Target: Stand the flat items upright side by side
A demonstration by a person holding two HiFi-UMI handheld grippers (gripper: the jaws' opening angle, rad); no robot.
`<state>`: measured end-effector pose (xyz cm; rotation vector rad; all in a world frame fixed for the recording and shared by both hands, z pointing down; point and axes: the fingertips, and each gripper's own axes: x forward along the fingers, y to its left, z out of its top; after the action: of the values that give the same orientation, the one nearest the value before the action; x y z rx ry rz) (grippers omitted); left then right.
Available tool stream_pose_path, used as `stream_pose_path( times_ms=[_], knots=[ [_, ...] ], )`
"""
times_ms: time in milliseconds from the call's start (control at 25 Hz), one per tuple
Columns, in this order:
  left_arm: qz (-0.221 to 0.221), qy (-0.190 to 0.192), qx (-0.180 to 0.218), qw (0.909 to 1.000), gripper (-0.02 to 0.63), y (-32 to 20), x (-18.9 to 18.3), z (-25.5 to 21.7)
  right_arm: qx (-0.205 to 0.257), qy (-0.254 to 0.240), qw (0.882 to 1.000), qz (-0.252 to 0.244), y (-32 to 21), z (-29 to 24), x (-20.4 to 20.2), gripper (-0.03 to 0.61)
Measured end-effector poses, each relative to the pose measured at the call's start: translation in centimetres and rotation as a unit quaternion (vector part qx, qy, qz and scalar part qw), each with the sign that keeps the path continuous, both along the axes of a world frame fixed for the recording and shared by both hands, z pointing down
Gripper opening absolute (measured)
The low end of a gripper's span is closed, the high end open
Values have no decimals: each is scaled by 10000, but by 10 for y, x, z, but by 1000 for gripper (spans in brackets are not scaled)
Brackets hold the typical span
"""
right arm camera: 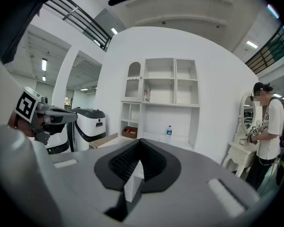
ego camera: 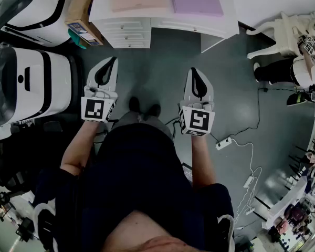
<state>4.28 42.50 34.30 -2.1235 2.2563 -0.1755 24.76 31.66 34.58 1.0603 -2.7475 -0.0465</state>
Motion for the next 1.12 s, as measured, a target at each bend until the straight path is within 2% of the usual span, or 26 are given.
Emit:
stream_pose_path(
  times_ms=[800, 960, 1120],
  knots=[
    [-3, -91, -87, 9999, 2, -8, 1, 3, -28, -13, 10000, 10, -5, -2, -1, 0],
    [-1, -106, 57, 9999, 3, -12, 4, -5, -55, -57, 10000, -51, -6, -5, 2, 2],
    [26, -108, 91, 9999, 3, -15, 7, -7, -205, -102, 9996, -134, -9, -3, 4, 45]
  ],
)
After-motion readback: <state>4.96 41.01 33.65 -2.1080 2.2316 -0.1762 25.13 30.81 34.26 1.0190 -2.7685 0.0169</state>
